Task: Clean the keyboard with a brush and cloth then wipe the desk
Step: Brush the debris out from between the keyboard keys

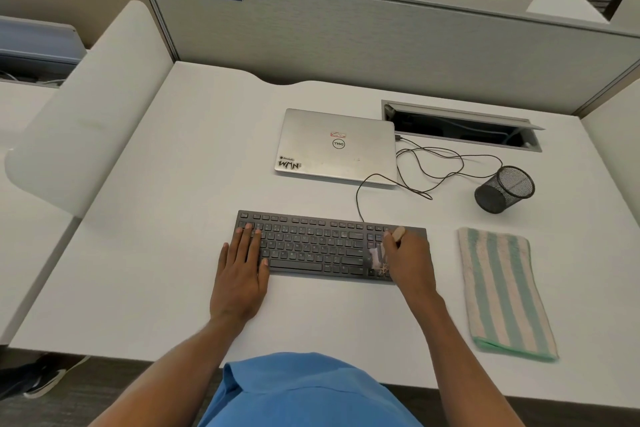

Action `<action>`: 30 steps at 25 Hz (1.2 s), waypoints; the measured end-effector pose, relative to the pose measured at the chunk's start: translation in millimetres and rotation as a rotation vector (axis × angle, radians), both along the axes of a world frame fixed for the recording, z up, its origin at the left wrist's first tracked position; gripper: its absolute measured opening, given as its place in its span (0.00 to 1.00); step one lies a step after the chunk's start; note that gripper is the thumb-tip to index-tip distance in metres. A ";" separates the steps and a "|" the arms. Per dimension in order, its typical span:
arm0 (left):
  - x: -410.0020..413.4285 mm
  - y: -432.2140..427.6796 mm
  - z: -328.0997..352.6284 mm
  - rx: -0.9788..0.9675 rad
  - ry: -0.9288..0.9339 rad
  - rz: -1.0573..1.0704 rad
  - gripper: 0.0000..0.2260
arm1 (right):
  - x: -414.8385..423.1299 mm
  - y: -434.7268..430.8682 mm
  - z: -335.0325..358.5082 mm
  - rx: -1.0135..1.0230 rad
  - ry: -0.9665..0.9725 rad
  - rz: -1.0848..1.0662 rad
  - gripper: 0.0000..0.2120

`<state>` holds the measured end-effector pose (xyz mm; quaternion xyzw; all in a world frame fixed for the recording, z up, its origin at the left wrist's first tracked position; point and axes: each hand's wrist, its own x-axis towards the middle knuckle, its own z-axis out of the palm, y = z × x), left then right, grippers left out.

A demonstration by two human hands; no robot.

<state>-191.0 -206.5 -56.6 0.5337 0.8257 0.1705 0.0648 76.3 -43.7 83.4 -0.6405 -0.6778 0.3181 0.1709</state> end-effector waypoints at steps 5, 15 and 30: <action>-0.3 -0.2 0.4 -0.006 -0.001 -0.001 0.28 | -13.3 0.5 5.3 0.071 0.129 0.025 0.18; -0.2 0.2 0.8 -0.017 0.001 -0.002 0.29 | -1.9 2.5 -5.5 0.010 0.063 0.034 0.19; 0.2 -0.5 0.4 0.002 0.007 -0.003 0.28 | 10.4 6.1 27.9 -0.013 -0.021 0.133 0.13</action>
